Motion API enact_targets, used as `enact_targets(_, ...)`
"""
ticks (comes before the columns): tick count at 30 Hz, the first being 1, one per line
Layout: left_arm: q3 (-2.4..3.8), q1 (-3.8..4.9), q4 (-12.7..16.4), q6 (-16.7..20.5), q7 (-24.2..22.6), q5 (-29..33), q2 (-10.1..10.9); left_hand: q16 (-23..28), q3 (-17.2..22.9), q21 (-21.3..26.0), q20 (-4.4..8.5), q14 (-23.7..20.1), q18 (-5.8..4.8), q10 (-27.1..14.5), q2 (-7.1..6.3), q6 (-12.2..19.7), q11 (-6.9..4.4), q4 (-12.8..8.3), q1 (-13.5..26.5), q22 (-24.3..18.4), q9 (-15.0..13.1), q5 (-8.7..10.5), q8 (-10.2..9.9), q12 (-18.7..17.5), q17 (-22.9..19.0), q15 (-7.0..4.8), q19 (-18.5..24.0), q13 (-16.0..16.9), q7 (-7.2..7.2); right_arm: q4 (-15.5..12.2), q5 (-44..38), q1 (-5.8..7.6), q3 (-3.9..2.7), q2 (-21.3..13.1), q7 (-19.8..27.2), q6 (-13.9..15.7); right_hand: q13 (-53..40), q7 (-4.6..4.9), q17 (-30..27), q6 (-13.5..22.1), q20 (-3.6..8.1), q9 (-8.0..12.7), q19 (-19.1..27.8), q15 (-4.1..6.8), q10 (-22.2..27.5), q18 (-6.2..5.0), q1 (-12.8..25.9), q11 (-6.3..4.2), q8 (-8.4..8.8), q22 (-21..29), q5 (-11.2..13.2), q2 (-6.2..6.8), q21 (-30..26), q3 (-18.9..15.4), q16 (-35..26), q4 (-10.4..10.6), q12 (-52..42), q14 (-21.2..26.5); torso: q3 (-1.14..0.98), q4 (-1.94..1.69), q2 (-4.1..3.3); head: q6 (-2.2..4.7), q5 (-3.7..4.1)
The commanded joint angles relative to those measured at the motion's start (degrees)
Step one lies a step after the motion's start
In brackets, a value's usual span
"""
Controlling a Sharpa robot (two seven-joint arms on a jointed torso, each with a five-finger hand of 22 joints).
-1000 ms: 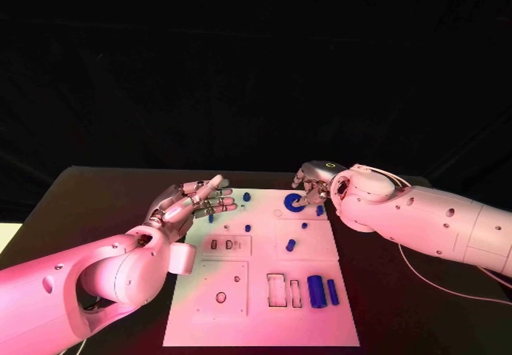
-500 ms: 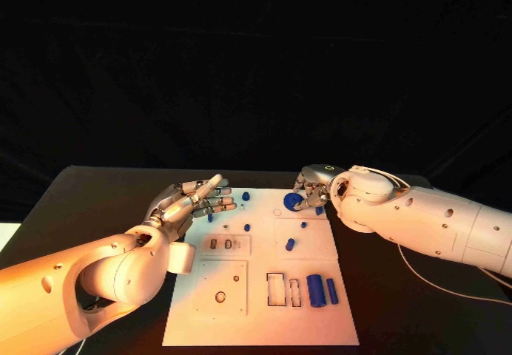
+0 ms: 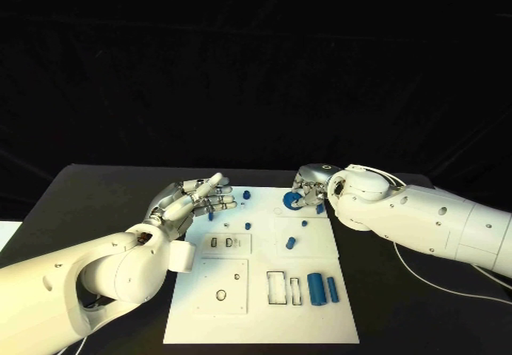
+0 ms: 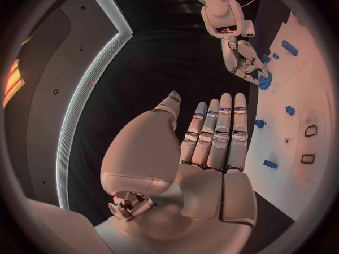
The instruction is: Assemble the parts on the task board
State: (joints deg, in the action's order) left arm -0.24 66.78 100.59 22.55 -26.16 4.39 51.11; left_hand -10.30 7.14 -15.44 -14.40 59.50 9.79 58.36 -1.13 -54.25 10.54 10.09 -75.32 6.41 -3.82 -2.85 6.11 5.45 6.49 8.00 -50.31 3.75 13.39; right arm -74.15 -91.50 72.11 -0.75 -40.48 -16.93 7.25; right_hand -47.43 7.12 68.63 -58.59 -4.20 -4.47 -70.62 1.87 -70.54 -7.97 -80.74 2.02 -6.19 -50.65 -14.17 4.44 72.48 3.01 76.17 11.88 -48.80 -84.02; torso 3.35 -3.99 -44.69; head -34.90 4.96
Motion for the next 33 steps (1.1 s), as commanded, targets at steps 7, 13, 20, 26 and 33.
enact_targets(7,0.04,0.05,-0.02,-1.08,-0.28,0.10,-0.13,0.31,0.01,0.23,0.04,0.34,0.72,0.34,0.51,-0.23,-0.11,-0.44,-0.30,-0.08,0.09,-0.22,-0.40,-0.28,0.09,0.03,-0.49,0.01,-0.03,0.08,-2.33,-0.59,0.25,0.16,0.28,-1.12,-1.88,-0.60,1.18,-2.75,0.60,-0.29,-0.69,0.85,-1.05,0.81,-2.18,-0.60,-0.83,-1.36,3.24,-2.06,1.02,3.45,1.06,-1.13,-1.35,-2.74,0.02,0.09,0.06,-0.11,-0.03)
enact_targets(13,0.04,0.05,-0.05,-1.15,-0.31,0.14,-0.13,0.31,0.01,0.23,0.04,0.34,0.72,0.34,0.51,-0.23,-0.11,-0.44,-0.30,-0.08,0.09,-0.22,-0.40,-0.28,0.09,0.03,-0.49,0.01,-0.03,-1.36,-3.12,-0.76,0.24,-0.24,0.83,6.46,-5.96,-1.18,2.57,-4.34,1.00,-0.48,-1.91,1.24,-3.31,1.25,-2.91,-1.07,-1.05,-3.81,8.11,-3.11,2.38,7.30,2.07,-1.91,-5.08,-3.01,0.03,0.02,0.07,-0.05,0.02)
enact_targets(20,0.04,0.04,-0.28,-1.41,-0.56,0.47,0.04,0.35,0.01,0.26,0.04,0.36,0.72,0.33,0.56,-0.23,-0.12,-0.50,-0.32,-0.11,0.10,-0.22,-0.46,-0.33,0.10,0.02,-0.51,0.01,-0.04,-5.18,-3.19,-0.84,0.19,-0.96,1.18,13.51,-6.89,-1.40,2.70,-5.10,1.15,-0.66,-2.19,1.38,-3.51,1.38,-1.89,-1.24,-0.98,-4.62,6.14,-2.24,2.96,10.12,2.24,-2.26,-5.43,-2.99,0.09,-0.17,0.11,0.19,0.01)
enact_targets(26,0.04,0.03,-0.57,-1.35,-0.66,0.62,0.20,0.35,0.01,0.26,0.04,0.36,0.72,0.33,0.56,-0.23,-0.12,-0.50,-0.32,-0.11,0.10,-0.22,-0.46,-0.34,0.10,0.02,-0.51,0.01,-0.04,-7.09,-3.53,-0.84,0.18,0.07,0.68,13.98,-6.90,-1.40,2.64,-5.20,1.16,-0.70,-2.14,1.38,-3.49,1.38,-1.06,-1.23,-0.85,-4.67,5.95,-1.81,3.03,11.04,2.21,-2.14,-5.20,-2.95,0.08,-0.12,0.04,0.09,-0.27)
enact_targets(33,0.05,0.04,-0.61,-1.24,-0.84,0.69,0.30,0.38,0.02,0.28,0.04,0.36,0.72,0.32,0.59,-0.22,-0.12,-0.55,-0.34,-0.13,0.10,-0.22,-0.50,-0.38,0.10,0.03,-0.52,0.00,-0.05,-6.26,-3.57,-0.84,0.25,3.66,0.59,13.67,-7.04,-1.36,2.61,-5.16,1.14,-0.72,-2.11,1.35,-3.53,1.39,-0.11,-1.19,-0.66,-4.75,5.71,-1.51,3.11,11.92,2.20,-1.92,-5.09,-2.93,0.14,-0.24,0.07,0.07,-0.27)
